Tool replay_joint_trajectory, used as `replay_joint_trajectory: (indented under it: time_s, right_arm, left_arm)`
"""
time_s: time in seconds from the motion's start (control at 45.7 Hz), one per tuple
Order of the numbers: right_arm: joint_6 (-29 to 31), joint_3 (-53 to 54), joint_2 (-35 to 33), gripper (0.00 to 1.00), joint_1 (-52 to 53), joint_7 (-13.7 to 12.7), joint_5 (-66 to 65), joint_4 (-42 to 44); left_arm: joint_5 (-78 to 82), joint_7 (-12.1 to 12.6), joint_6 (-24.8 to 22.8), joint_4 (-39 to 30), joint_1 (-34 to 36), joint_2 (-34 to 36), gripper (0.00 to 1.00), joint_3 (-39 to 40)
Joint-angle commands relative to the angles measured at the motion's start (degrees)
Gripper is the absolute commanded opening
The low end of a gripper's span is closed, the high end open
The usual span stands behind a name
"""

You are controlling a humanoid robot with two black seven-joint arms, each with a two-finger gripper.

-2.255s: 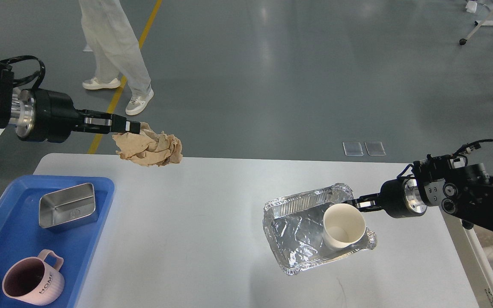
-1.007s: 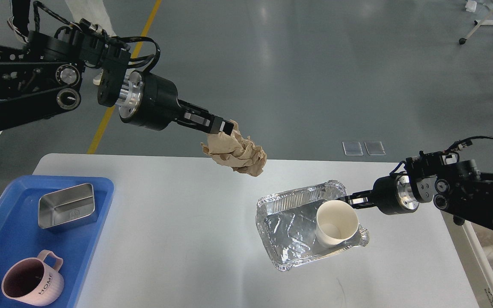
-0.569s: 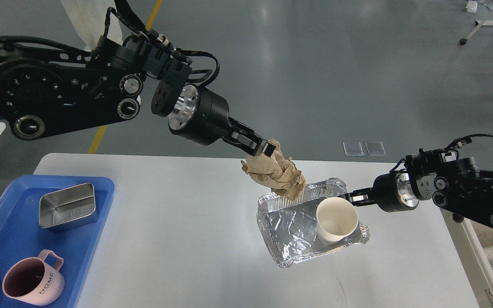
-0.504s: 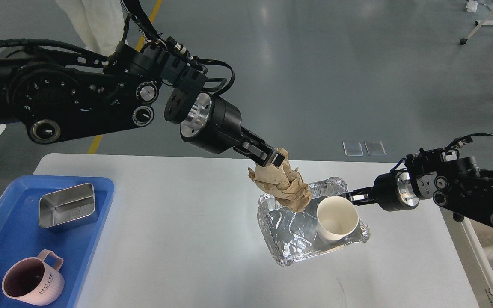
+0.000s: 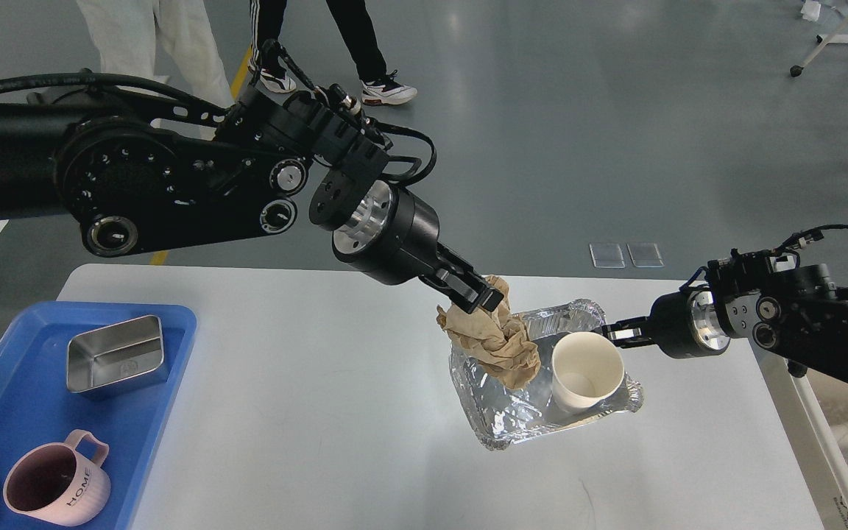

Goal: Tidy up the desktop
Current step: 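Lower the paper bag into the foil tray and open the left gripper, then drag the foil tray with the right gripper into the white bin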

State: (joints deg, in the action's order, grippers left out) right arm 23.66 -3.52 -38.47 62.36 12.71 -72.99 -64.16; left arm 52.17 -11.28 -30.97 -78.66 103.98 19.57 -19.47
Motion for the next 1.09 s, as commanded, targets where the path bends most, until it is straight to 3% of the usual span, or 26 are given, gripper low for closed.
replay_joint_trajectory:
  time_s: [0.0,0.153,0.657,1.073]
  right_arm:
    - [0.33,0.00,-0.29,0.00,0.13,-0.06,0.04,0.00]
    - [0.42,0.00,-0.56,0.00,0.74,-0.06,0.04,0.00]
    - [1.21,0.00,-0.82,0.00,1.71,-0.06,1.54,-0.09]
    - [2.18,-0.35,-3.54,0.00,1.36,-0.06,1.54,-0.09]
  left_arm:
    - [0.03,0.12,0.04,0.00,-0.10,0.12,0.00,-0.83]
    - [0.03,0.20,0.04,0.00,-0.19,0.38,0.01,-0.92]
    - [-0.14,0.64,1.00,0.44,-0.98,0.12,0.29,-0.30]
    - [-6.91,0.64,8.03,5.62,-1.33,0.12,0.56,-0.13]
